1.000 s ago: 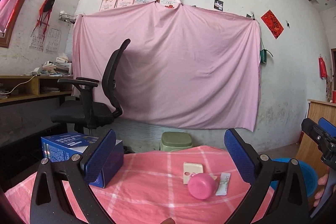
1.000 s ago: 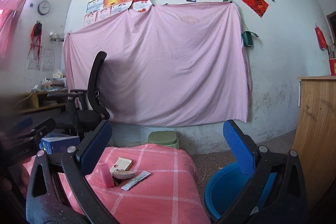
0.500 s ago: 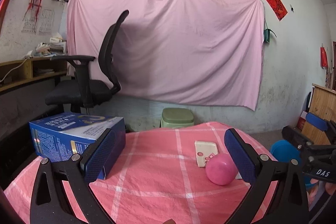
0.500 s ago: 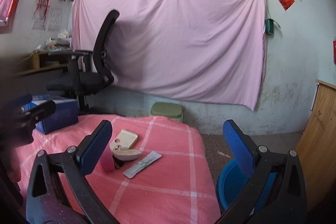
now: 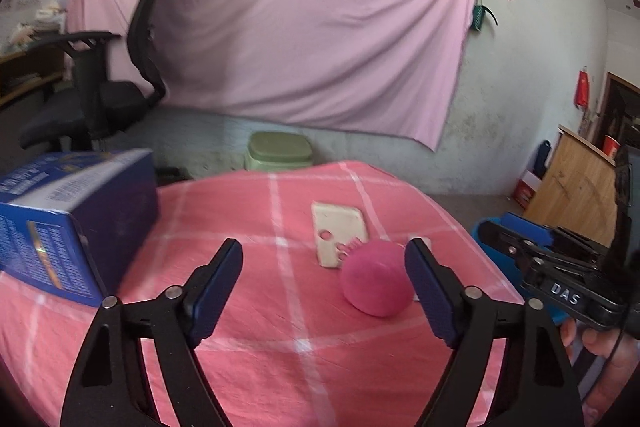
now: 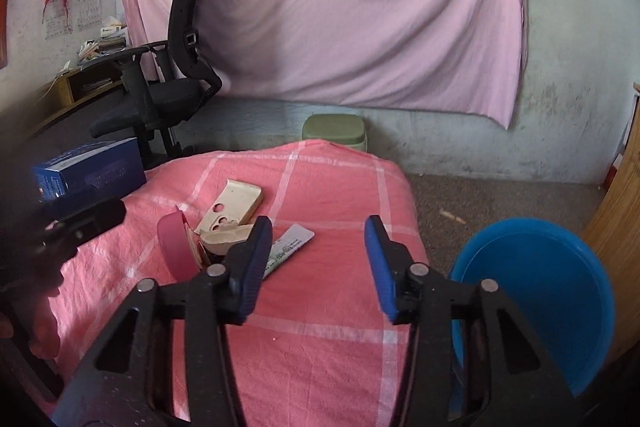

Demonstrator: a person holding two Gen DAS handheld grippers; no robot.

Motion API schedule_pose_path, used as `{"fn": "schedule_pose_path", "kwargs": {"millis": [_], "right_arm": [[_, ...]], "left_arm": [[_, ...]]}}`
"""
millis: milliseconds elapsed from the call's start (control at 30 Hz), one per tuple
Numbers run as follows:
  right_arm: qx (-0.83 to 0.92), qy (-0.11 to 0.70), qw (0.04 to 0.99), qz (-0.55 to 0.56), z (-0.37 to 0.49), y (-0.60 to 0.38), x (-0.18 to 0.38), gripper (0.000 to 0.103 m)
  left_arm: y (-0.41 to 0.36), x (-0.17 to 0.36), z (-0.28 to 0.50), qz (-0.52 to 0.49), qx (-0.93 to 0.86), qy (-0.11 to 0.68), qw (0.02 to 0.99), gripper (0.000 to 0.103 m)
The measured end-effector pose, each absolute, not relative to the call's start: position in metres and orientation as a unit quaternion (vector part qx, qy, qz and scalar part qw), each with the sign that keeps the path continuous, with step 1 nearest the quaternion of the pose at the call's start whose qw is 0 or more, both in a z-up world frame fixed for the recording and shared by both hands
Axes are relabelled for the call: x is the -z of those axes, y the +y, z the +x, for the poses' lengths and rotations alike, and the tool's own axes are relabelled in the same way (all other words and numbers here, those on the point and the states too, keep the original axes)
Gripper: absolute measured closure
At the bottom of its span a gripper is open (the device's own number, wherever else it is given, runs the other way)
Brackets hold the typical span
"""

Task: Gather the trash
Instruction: 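Grasp the pink tape roll with the left gripper while the right grasps the white strip packet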

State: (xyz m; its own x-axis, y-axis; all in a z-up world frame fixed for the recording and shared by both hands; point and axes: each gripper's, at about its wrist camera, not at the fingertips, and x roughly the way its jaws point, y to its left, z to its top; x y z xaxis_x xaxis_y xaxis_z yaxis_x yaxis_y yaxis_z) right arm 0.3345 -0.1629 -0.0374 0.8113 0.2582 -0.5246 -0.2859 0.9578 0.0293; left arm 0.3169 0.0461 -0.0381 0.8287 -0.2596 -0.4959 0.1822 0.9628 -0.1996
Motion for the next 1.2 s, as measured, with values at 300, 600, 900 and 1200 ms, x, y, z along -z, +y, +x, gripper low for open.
{"fn": "schedule_pose_path", "kwargs": {"millis": [300, 600, 900, 1200], "right_arm": [[-0.143, 0.285, 0.948, -0.010, 0.340, -0.170, 0.039, 0.035], [-0.145, 0.326, 0.934, -0.030, 0.350, -0.161, 0.046, 0.035], [-0.140, 0.360, 0.921, -0.058, 0.352, -0.143, 0.055, 0.035], [-0.136, 0.366, 0.919, -0.058, 0.354, -0.141, 0.057, 0.035]], "left_arm": [[0.016, 0.059, 0.348, -0.077, 0.153, 0.358, 0.918, 0.029], [0.028, 0.053, 0.342, -0.110, 0.150, 0.341, 0.922, 0.065], [0.040, 0.049, 0.337, -0.125, 0.171, 0.353, 0.911, 0.074], [0.055, 0.058, 0.344, -0.143, 0.137, 0.386, 0.901, 0.076]]}}
